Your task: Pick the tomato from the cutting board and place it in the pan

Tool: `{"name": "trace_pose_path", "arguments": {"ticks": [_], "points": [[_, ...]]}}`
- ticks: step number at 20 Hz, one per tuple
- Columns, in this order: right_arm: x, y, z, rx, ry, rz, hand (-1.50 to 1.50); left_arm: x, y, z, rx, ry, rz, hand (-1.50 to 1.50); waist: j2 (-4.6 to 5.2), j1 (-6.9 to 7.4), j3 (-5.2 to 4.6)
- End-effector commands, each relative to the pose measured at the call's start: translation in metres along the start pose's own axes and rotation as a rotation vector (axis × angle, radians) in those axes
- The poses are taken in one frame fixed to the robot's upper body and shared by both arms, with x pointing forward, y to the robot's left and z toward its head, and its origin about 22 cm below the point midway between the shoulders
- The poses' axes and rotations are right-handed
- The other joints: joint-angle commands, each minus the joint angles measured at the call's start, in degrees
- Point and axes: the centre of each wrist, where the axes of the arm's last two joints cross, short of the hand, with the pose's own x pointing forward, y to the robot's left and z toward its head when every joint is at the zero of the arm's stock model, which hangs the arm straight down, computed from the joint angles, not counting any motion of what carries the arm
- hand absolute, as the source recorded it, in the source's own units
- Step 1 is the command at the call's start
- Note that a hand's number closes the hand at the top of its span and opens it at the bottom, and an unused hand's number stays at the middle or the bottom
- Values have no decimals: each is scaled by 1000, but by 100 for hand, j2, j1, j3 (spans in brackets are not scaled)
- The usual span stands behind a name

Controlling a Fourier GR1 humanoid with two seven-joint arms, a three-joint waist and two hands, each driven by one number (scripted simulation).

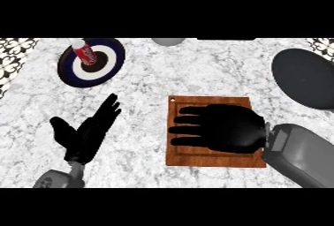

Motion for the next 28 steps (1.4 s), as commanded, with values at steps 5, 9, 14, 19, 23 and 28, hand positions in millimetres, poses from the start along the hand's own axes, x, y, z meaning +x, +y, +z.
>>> {"name": "trace_pose_path", "arguments": {"ticks": [5, 9, 14, 19, 23, 28], "points": [[47, 33, -21, 396, 208, 370, -150, 1, 2, 2, 25, 11, 1, 0, -22, -104, 3], [86, 59, -41, 503, 252, 448, -150, -2, 0, 3, 11, 4, 3, 0, 12, -69, 8], [109, 82, -28, 534, 340, 425, -150, 23, -1, -1, 1, 13, -7, 0, 34, -76, 16], [121, 94, -35, 501, 353, 431, -150, 7, -8, 13, 9, -12, 2, 0, 38, -26, 14], [110, 102, -30, 485, 391, 495, -150, 11, 2, 14, 19, -8, 11, 0, 41, -27, 14], [92, 120, -20, 456, 424, 602, -150, 4, -6, -10, -2, -8, -8, 0, 50, -61, 14]]}}
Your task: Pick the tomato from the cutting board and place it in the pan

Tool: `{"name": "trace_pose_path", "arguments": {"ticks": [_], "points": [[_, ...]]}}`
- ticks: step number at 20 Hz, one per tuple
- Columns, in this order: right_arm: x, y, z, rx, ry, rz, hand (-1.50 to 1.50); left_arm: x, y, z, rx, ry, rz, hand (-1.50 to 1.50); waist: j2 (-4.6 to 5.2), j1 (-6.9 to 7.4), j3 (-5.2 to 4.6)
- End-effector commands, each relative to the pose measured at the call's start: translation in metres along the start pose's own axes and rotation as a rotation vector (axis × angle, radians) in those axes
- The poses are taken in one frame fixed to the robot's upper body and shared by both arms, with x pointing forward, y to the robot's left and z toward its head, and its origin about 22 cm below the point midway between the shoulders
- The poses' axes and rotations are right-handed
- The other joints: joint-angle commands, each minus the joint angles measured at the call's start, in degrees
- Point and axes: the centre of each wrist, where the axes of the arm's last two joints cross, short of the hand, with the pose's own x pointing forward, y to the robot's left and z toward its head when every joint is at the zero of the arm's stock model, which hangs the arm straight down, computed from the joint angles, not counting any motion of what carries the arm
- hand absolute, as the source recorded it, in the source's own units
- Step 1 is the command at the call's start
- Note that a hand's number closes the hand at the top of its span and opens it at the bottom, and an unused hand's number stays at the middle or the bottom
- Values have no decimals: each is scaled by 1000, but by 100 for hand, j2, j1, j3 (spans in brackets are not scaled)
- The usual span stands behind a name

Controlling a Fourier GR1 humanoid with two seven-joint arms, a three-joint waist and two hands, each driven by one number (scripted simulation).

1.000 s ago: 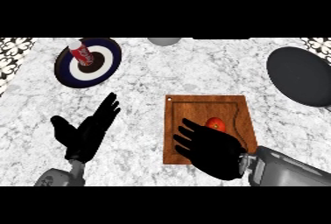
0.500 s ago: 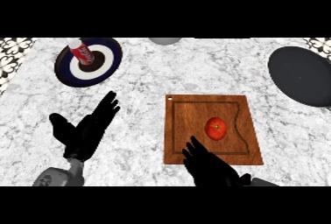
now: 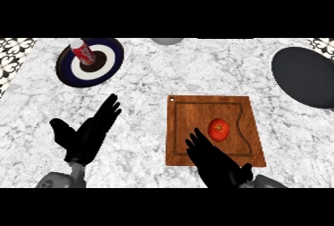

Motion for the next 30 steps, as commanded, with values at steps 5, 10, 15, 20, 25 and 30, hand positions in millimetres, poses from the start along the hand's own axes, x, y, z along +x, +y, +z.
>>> {"name": "trace_pose_path", "arguments": {"ticks": [5, 10, 15, 20, 25, 30], "points": [[-16, 19, -28, -9, 23, 13, -150, 9, 7, 2, 8, 4, 2, 0, 3, 29, 1], [-15, 50, -22, -12, 36, 15, -150, 9, -7, -3, -5, -15, -10, 0, 4, 12, 2], [-43, 51, -31, -24, 25, 29, 150, 14, -4, 3, -16, 11, 16, 0, 4, 22, 1], [-29, 50, -48, -154, -52, 120, 150, -3, 9, 5, -4, 4, -2, 0, 13, 39, 1], [-44, 58, -50, -182, -37, 172, 150, -1, 10, 0, -6, 2, 2, 0, 4, 12, 0], [-62, 83, -51, 57, 522, -713, 150, -1, 16, 7, 73, 3, 19, 0, 91, -488, 67]]}}
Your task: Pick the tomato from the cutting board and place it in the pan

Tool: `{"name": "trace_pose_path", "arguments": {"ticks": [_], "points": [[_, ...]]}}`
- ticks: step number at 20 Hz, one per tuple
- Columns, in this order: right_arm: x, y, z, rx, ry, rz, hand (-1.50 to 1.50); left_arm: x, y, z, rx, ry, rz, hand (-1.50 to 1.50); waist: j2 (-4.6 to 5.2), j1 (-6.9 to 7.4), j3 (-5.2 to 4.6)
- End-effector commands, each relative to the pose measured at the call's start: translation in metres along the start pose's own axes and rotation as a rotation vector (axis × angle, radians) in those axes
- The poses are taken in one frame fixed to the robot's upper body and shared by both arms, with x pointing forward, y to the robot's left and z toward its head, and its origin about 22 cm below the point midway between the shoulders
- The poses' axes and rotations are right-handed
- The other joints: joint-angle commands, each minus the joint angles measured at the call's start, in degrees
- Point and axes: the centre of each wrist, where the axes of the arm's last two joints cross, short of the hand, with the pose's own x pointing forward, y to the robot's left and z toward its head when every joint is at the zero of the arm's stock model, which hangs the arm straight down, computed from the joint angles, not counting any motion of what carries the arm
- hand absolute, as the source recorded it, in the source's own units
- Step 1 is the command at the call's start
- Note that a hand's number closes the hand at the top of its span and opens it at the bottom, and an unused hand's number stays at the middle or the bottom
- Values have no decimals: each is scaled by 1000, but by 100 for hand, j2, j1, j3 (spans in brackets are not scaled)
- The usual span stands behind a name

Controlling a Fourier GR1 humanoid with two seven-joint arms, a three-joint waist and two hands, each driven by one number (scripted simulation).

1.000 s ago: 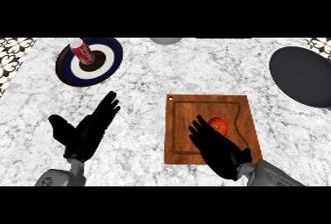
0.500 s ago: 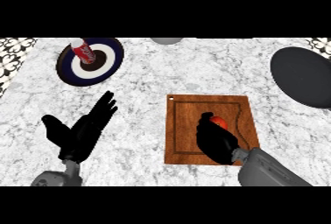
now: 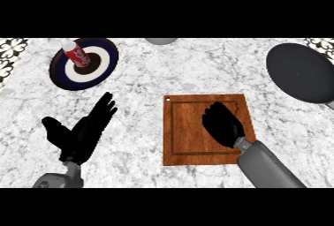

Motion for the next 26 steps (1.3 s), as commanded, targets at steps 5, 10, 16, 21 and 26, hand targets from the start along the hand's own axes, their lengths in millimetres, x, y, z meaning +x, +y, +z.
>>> {"name": "trace_pose_path", "arguments": {"ticks": [5, 10, 16, 21, 26], "points": [[-37, 18, -3, 164, 741, -766, 150, -5, 8, 8, 29, 5, 8, 0, -1, -125, -1], [-69, -42, -9, -189, 1074, -788, 150, -5, -2, 3, -13, 14, 0, 0, -35, 141, -23], [-84, -68, 7, -474, 1182, -992, 150, 11, -3, -7, -17, 10, -4, 0, -35, 181, -19], [-110, -61, 18, -619, 1225, -1120, 150, -13, -18, -8, -13, 19, -10, 0, -14, 174, -25], [-143, -4, 28, -653, 1275, -1191, 150, 11, -17, -15, -39, -4, -6, 0, -2, 208, -23]]}}
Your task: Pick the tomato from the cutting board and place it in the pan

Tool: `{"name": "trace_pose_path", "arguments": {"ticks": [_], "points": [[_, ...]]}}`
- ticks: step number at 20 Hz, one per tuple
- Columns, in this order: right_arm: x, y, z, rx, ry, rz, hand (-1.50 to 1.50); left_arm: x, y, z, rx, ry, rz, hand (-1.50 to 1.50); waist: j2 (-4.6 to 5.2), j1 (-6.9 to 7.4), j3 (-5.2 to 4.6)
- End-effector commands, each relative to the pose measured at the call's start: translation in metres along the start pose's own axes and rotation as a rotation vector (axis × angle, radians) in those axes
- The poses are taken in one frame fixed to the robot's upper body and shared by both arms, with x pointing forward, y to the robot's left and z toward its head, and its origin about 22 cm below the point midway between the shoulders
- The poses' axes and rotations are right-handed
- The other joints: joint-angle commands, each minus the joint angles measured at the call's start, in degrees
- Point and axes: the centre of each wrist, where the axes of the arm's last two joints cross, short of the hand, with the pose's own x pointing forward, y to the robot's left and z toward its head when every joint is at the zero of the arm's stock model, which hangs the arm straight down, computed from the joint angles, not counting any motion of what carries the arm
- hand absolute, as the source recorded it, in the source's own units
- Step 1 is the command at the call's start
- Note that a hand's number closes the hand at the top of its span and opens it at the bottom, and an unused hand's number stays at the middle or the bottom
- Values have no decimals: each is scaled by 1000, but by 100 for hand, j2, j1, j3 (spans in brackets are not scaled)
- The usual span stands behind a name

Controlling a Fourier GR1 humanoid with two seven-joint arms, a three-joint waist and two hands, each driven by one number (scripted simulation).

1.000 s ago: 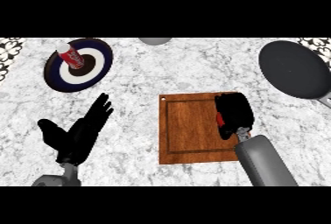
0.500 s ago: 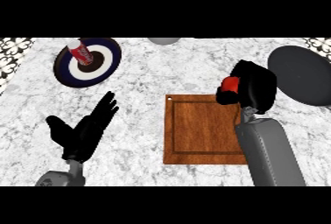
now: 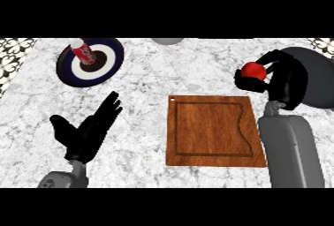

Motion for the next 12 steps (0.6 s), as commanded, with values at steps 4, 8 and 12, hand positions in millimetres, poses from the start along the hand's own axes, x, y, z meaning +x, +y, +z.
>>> {"name": "trace_pose_path", "arguments": {"ticks": [4, 8, 12], "points": [[-65, -7, -58, -79, 37, 62, 150, 11, -4, -1, -5, 5, -16, 0, 17, 53, 1], [-100, 7, -72, -121, 31, 151, 150, -9, 7, 1, -29, -10, -12, 0, 51, 115, 2], [-128, -5, -89, -253, 53, 180, 150, -5, 10, 18, -34, -8, -9, 0, 55, 194, 8]]}}
